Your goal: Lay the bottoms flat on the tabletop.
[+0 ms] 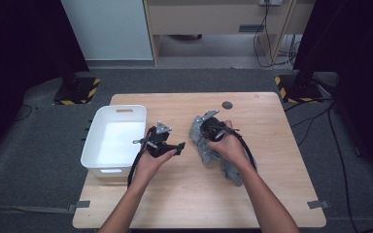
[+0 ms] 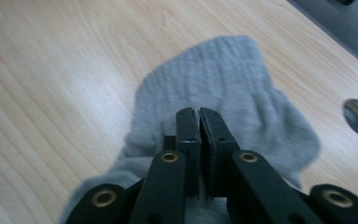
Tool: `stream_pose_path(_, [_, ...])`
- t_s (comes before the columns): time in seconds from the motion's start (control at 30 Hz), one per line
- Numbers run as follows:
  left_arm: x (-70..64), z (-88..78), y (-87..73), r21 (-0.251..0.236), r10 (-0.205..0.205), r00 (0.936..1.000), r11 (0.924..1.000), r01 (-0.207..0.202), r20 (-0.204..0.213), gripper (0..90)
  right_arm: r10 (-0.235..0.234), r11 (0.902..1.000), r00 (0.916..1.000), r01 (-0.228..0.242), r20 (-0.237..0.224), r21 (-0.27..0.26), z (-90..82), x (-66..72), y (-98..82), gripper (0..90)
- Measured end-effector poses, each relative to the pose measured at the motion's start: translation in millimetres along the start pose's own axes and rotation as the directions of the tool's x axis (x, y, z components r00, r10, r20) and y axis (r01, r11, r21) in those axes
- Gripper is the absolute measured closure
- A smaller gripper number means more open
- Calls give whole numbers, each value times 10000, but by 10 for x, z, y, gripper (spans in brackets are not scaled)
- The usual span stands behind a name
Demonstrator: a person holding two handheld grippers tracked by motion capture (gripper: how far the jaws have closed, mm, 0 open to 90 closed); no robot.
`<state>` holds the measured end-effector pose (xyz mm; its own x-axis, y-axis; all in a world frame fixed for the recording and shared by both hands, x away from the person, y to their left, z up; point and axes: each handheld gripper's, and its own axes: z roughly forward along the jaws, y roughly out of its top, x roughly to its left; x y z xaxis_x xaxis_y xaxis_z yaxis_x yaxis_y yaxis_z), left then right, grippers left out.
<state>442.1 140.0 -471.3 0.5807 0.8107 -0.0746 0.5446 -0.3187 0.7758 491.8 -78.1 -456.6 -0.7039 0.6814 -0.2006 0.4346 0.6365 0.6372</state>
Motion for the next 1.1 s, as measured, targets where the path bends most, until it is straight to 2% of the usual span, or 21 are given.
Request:
stream_pose_path(0.1, [-8,11,-2,53,13,10000,10000,-13,17,172,-64,9996,9995,56,300,272,-5,-50,-47,877])
stream_pose_path(0.23, [-19,20,-4,77,58,10000,10000,-59,43,171,-93,9993,9998,88,150,370,53,-38,-132,791])
stream_pose_path(0.43, [-19,26,-8,124,45,10000,9999,-46,45,170,-209,9989,9996,216,-167,421,146,64,-165,501])
stream_pose_path(0.6, [-27,22,-6,102,75,9999,9999,-76,89,171,-387,9977,9992,388,-32,562,229,128,-149,361])
stream_pose_path(0.77, [-33,28,-9,136,114,9999,9998,-115,119,171,-597,9962,9970,563,494,663,304,160,-145,284])
stream_pose_path(0.83, [-38,32,-10,149,119,9999,9998,-121,120,171,-668,9956,9957,622,637,707,319,171,-136,304])
stream_pose_path(0.97, [-41,35,-12,197,171,9998,9997,-174,129,170,-1177,9903,9862,1079,1163,872,319,170,-153,513])
stream_pose_path(1.1, [-52,40,-16,186,172,9997,9997,-175,144,171,-982,9917,9871,865,1262,953,300,125,-154,657])
